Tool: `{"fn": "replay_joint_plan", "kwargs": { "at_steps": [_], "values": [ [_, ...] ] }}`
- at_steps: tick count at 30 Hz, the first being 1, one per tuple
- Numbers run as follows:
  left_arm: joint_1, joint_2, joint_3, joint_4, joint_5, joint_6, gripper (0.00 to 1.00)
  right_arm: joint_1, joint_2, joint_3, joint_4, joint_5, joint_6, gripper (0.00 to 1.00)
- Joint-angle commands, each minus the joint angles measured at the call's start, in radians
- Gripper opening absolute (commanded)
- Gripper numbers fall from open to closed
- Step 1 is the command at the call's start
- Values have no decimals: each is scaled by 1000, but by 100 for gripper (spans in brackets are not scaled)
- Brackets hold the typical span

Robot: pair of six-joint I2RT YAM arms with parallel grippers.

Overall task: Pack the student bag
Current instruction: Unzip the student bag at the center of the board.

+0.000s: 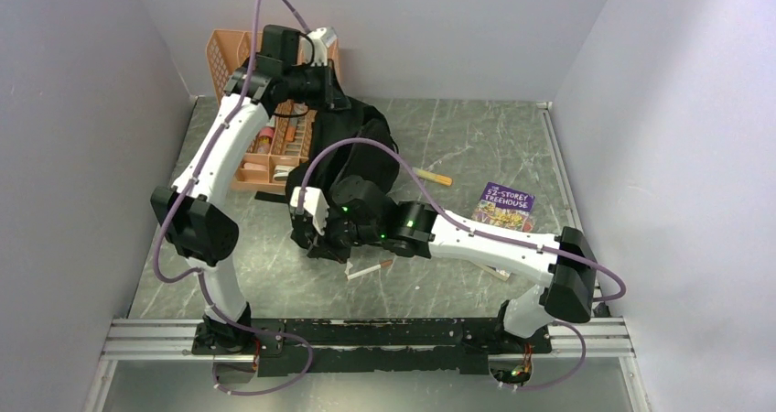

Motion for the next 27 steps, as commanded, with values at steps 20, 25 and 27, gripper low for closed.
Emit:
{"fn": "replay_joint_plan", "kwargs": {
  "at_steps": [20,25,27],
  "values": [
    [254,23,43,223,96,-5,5,19,6,-358,276,161,70,0],
    [285,24,45,230,105,-6,5,19,-33,-376,226,158,70,0],
    [296,24,44,232,107,-8,5,19,-56,-389,208,159,70,0]
  ]
}}
